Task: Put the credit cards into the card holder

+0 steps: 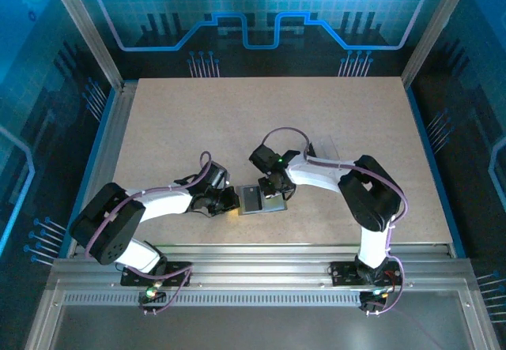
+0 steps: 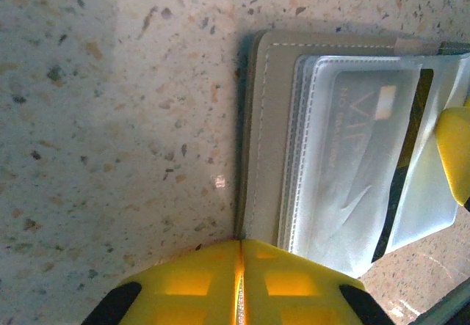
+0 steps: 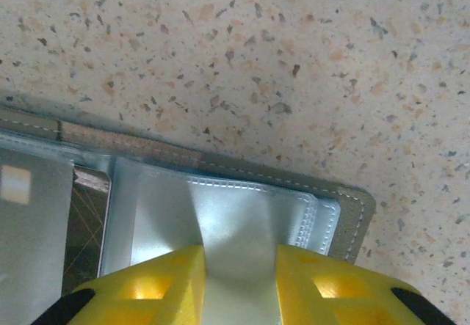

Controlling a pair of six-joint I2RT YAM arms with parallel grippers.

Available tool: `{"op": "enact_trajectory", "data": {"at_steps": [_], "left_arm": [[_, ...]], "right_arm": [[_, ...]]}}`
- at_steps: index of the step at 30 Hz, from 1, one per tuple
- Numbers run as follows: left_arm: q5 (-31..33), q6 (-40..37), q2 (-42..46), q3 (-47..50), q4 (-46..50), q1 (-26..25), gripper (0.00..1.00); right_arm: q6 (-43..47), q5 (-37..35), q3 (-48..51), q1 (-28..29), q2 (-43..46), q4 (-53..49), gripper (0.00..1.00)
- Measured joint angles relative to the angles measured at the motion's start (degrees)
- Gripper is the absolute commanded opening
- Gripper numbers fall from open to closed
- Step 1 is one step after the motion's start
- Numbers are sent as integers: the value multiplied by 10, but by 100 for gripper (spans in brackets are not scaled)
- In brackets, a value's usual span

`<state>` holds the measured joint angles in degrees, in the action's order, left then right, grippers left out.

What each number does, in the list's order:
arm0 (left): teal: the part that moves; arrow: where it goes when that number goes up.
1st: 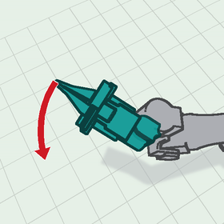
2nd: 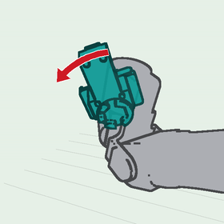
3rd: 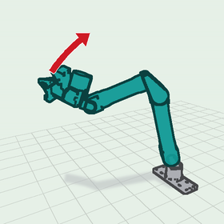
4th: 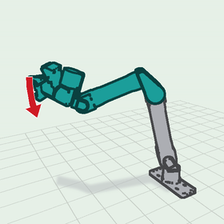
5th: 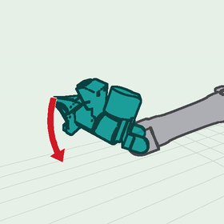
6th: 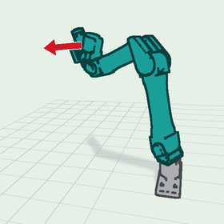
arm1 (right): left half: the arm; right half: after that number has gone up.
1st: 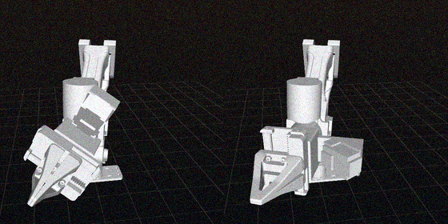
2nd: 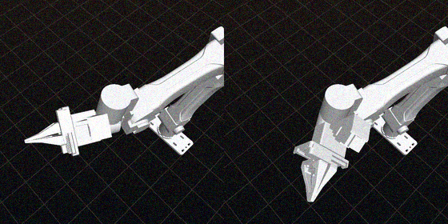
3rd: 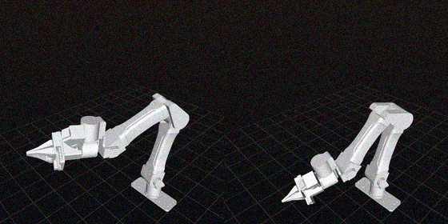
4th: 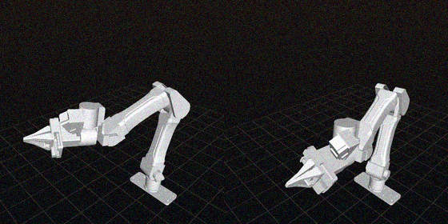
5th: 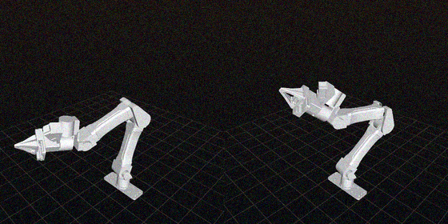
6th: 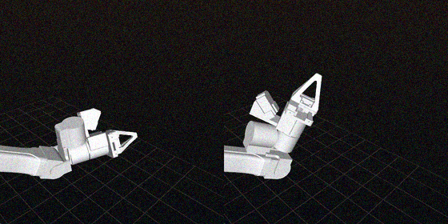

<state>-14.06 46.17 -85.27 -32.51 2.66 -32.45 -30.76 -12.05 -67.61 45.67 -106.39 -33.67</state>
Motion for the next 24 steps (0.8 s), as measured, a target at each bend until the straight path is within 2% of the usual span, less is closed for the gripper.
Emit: {"op": "enact_trajectory", "data": {"at_steps": [4,7,11,14,16,24], "left_arm": [[0,0,0,0,0,0,11],[0,0,0,0,0,0,11],[0,0,0,0,-1,0,11],[0,0,0,0,-1,0,11],[0,0,0,1,-2,0,11],[-12,0,-13,2,-29,0,11]], "right_arm": [[0,0,-2,0,-4,0,31],[-3,1,-2,2,-4,2,25],[-7,0,-2,8,-5,7,17],[-9,3,-2,9,-5,11,4],[-9,2,-3,11,-3,11,0],[4,-20,-54,34,-4,-32,0]]}}
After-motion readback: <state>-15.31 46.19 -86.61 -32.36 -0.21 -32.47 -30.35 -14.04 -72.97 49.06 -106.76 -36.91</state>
